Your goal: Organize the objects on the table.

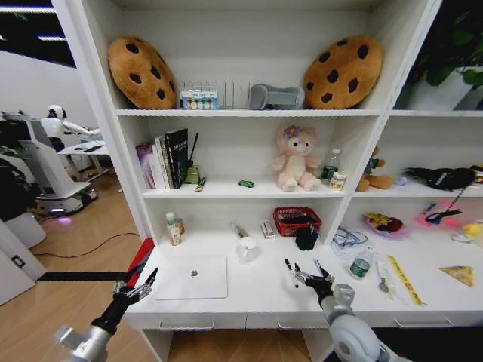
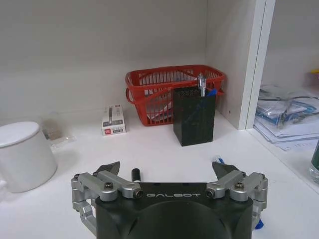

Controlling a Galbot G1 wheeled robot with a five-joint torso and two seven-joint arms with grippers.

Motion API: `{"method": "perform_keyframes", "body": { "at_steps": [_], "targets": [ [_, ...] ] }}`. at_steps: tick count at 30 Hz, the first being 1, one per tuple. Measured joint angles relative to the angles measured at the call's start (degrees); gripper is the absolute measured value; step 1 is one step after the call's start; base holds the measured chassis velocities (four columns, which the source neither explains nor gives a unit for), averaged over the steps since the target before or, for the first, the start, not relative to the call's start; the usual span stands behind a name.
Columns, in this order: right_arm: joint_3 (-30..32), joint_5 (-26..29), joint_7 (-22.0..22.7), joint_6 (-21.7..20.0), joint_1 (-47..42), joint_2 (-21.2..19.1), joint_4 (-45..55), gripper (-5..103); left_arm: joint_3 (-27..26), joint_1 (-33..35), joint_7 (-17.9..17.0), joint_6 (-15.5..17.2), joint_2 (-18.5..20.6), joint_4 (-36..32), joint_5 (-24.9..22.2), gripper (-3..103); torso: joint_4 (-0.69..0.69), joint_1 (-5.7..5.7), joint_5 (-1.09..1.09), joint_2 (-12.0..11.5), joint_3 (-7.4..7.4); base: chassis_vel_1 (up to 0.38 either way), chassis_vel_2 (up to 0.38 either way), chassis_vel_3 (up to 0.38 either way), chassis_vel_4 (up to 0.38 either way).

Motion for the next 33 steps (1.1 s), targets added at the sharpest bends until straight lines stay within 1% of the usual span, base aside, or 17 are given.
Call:
{"method": "perform_keyframes", "body": {
  "at_steps": [3, 6, 7, 9, 10, 11, 12, 13, 14, 15, 16, 18, 20, 21, 26, 28, 33],
  "targets": [
    [-1.61, 2.55, 0.86, -1.99, 3.3, -2.13, -1.01, 100, -0.1, 0.05, 0.01, -0.02, -0.1, 0.0, 0.0, 100, -0.01, 0.0, 0.01, 0.0, 0.0, 0.0, 0.0, 0.0, 0.0],
    [-3.81, 7.93, 1.41, -5.42, 8.98, -5.64, -1.87, 100, -0.12, 0.0, 0.0, -0.05, -0.34, 0.01, 0.08, 100, 0.01, 0.0, 0.0, 0.0, 0.01, 0.0, 0.0, 0.0, 0.0],
    [-3.81, 7.93, 1.41, -5.42, 8.98, -5.64, -1.87, 100, -0.12, 0.0, 0.0, -0.05, -0.34, 0.01, 0.08, 100, 0.01, 0.0, 0.0, 0.0, 0.01, 0.0, 0.0, 0.0, 0.0],
    [-4.57, 11.04, 0.89, -7.02, 11.86, -7.9, -2.74, 100, 0.43, -0.63, -0.15, -0.06, -0.32, 0.19, 0.18, 100, 0.02, 0.0, 0.0, -0.01, 0.0, 0.0, 0.0, 0.0, 0.0],
    [-4.62, 12.82, 0.75, -7.77, 12.94, -8.92, -2.95, 100, 0.89, -1.07, -0.23, -0.06, -0.19, 0.34, 0.23, 100, 0.0, 0.0, -0.01, 0.0, 0.0, 0.0, 0.0, 0.0, 0.0],
    [-4.62, 12.82, 0.75, -7.77, 12.94, -8.92, -2.95, 100, 0.89, -1.07, -0.23, -0.06, -0.19, 0.34, 0.23, 100, 0.0, 0.0, -0.01, 0.0, 0.0, 0.0, 0.0, 0.0, 0.0],
    [-4.69, 14.0, 0.8, -8.27, 13.59, -9.33, -2.98, 100, 1.07, -1.18, -0.28, -0.05, -0.17, 0.42, 0.31, 100, -0.05, 0.0, -0.02, 0.0, 0.0, 0.0, 0.0, 0.0, 0.0],
    [-4.85, 16.78, 1.15, -9.58, 14.74, -9.79, -2.92, 100, 1.15, -1.17, -0.28, -0.05, -0.22, 0.53, 0.4, 100, -0.03, 0.0, -0.02, 0.0, 0.0, 0.0, 0.0, 0.0, 0.0],
    [-4.9, 18.58, 1.4, -10.49, 15.39, -10.0, -2.73, 100, 1.16, -1.07, -0.28, -0.06, -0.26, 0.6, 0.48, 100, -0.03, 0.0, -0.01, 0.0, 0.01, 0.0, 0.0, 0.0, 0.0],
    [-4.9, 18.58, 1.4, -10.49, 15.39, -10.0, -2.73, 100, 1.16, -1.07, -0.28, -0.06, -0.26, 0.6, 0.48, 100, -0.03, 0.0, -0.01, 0.0, 0.01, 0.0, 0.0, 0.0, 0.0],
    [-4.95, 19.96, 1.56, -11.43, 15.9, -10.14, -2.62, 100, 1.16, -0.98, -0.25, -0.05, -0.27, 0.68, 0.54, 100, 0.02, 0.0, 0.0, 0.0, 0.01, 0.0, 0.0, 0.0, 0.0],
    [-5.06, 20.81, 1.7, -12.29, 16.34, -10.16, -2.62, 100, 1.14, -0.93, -0.25, -0.05, -0.27, 0.74, 0.55, 100, 0.02, 0.0, 0.0, 0.0, 0.01, 0.0, 0.0, 0.0, 0.0],
    [-5.55, 24.52, 3.43, -15.25, 17.87, -10.02, -2.93, 100, 1.19, -1.06, -0.32, -0.06, -0.18, 0.75, 0.55, 100, 0.0, 0.0, 0.0, 0.0, 0.0, 0.0, 0.0, 0.0, 0.0],
    [-5.55, 24.52, 3.43, -15.25, 17.87, -10.02, -2.93, 100, 1.19, -1.06, -0.32, -0.06, -0.18, 0.75, 0.55, 100, 0.0, 0.0, 0.0, 0.0, 0.0, 0.0, 0.0, 0.0, 0.0],
    [-6.83, 27.47, 4.88, -19.39, 19.9, -9.74, -4.47, 100, 2.14, -1.65, -0.59, -0.06, 0.06, 0.85, 0.65, 100, -0.01, 0.0, 0.0, 0.0, 0.0, 0.0, 0.0, 0.0, 0.0],
    [-7.51, 29.93, 6.33, -21.44, 21.29, -9.39, -5.2, 100, 2.67, -2.11, -0.66, -0.04, 0.24, 1.08, 0.72, 100, 0.0, 0.0, 0.0, 0.0, 0.0, 0.0, 0.0, 0.0, 0.0],
    [-10.56, 33.03, 9.49, -24.31, 25.32, -7.86, -7.63, 100, 3.26, -2.48, -0.76, -0.01, 0.38, 1.19, 0.86, 100, -0.01, 0.0, -0.01, 0.0, 0.0, 0.0, 0.0, 0.0, 0.0]
  ]
}}
